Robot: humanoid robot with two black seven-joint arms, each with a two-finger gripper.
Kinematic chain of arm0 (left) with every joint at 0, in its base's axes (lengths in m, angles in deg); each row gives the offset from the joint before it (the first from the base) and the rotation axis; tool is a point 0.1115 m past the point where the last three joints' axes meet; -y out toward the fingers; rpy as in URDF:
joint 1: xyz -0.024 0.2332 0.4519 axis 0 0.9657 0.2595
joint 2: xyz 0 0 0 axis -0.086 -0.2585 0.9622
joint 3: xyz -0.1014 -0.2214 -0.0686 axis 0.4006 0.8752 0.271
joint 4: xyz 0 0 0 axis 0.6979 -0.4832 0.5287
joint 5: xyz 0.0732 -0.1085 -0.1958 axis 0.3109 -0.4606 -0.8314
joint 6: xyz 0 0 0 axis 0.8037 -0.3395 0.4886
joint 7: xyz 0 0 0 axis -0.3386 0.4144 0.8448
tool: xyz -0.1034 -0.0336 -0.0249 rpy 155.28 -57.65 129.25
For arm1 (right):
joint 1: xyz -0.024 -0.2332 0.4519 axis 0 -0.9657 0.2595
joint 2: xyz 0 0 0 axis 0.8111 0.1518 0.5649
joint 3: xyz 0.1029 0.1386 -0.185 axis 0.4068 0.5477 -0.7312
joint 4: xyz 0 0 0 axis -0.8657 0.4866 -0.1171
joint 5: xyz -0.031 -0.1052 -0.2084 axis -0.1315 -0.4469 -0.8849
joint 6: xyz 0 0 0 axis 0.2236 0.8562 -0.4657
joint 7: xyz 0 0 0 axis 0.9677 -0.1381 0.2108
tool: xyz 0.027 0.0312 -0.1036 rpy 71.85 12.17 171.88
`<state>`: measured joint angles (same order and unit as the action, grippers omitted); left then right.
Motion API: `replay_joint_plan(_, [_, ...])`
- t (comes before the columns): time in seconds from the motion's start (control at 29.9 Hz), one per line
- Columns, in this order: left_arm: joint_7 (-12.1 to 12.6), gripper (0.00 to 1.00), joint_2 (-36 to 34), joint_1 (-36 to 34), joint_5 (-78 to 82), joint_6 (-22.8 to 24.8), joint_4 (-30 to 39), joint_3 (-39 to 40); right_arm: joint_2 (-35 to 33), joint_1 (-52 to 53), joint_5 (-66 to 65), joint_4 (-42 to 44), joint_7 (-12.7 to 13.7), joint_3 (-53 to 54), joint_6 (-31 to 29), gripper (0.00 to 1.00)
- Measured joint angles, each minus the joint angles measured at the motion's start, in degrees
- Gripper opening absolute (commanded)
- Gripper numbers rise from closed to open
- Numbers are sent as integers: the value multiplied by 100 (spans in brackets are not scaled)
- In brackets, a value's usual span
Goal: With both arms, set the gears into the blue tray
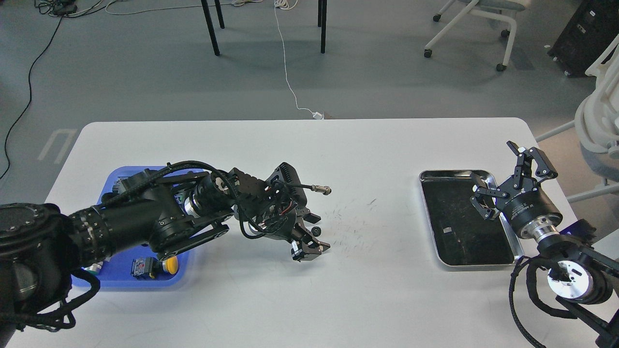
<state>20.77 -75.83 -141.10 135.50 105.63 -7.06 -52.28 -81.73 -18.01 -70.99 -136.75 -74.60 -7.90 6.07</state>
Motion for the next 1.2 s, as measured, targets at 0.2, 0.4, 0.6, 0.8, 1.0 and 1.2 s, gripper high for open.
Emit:
replay_joint_plan(0.2, [0,55,-7,15,0,-8,-144,1,6,-2,0,-6,0,-13,0,99])
replay_joint_plan(0.4, [0,30,-10,21,-1,-9,-193,1,31,-2,0,5,0,-8,11,99])
replay_joint_plan(0.6, [1,10,10,31,0,-11,-198,-4,61,-1,0,10,0,-18,18,99])
replay_joint_plan(0.8, [0,10,-17,30,-2,-12,-154,4,62,-1,0,11,0,-23,18,99])
replay_joint_plan(1.0, [-1,11,-845,-248,-314,-3,642,96,54,4,0,18,0,3,27,99])
replay_joint_plan(1.2, [-1,12,-2478,-530,-1447,2,1497,112,76,6,-5,28,0,-20,27,99])
